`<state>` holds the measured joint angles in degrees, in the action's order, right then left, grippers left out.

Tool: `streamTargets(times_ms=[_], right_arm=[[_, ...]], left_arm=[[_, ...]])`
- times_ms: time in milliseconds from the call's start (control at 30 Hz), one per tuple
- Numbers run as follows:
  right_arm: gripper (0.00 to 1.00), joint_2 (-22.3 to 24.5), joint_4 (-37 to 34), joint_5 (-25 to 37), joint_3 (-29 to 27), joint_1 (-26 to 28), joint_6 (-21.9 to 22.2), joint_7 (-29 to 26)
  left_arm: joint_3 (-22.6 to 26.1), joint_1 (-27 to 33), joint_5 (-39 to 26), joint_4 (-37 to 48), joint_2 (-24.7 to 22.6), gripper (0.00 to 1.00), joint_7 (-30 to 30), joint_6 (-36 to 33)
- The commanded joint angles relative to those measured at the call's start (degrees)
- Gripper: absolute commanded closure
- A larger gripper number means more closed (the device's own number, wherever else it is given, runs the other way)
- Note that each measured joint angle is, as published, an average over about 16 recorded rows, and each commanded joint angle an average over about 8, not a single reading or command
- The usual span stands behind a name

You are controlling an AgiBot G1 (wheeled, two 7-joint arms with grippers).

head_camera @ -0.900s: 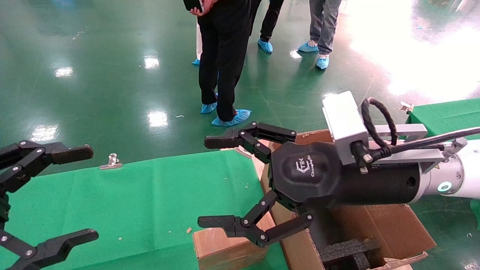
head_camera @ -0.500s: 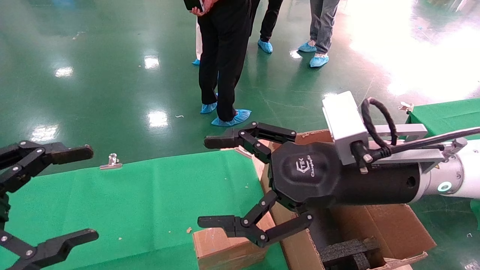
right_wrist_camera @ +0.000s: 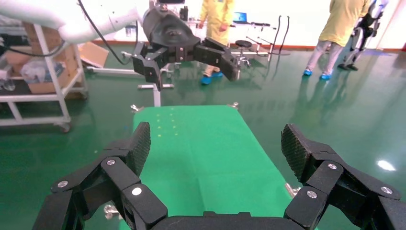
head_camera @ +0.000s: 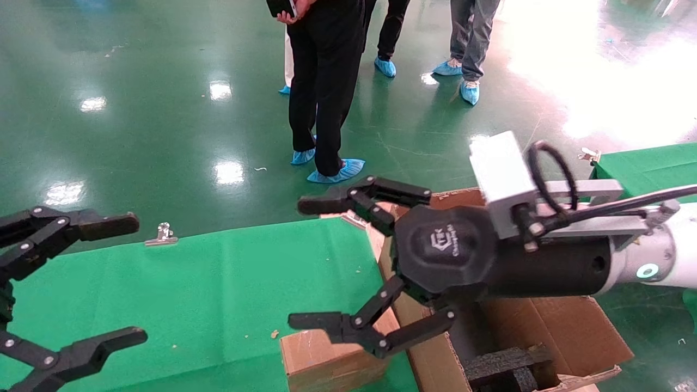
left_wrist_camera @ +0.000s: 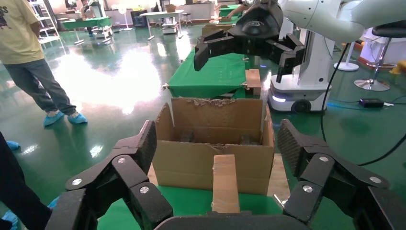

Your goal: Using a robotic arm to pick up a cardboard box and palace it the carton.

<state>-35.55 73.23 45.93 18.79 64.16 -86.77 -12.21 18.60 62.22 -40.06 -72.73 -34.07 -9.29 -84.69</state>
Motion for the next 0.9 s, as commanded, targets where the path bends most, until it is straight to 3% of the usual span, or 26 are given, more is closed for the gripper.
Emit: streamTargets(times_ms=[33,500,900], right_arm=[[0.0,0.04,0.01,0.84,0.51,0.39,-0.18,-0.45],[0.0,-7.21,-5.61,24.14,18.12,16.07,-3.95,-1.71],[0.0,-13.16,-11.3,32.76,29.92,25.13,-3.92,0.77]], left_arm=[[0.0,0.0,0.0,0.0,0.0,1.0,0.0,0.0],[0.03,0.01,0.01,0.01,0.01,1.0,0.01,0.0],[0.04,0.02,0.02,0.01,0.01,1.0,0.02,0.01]])
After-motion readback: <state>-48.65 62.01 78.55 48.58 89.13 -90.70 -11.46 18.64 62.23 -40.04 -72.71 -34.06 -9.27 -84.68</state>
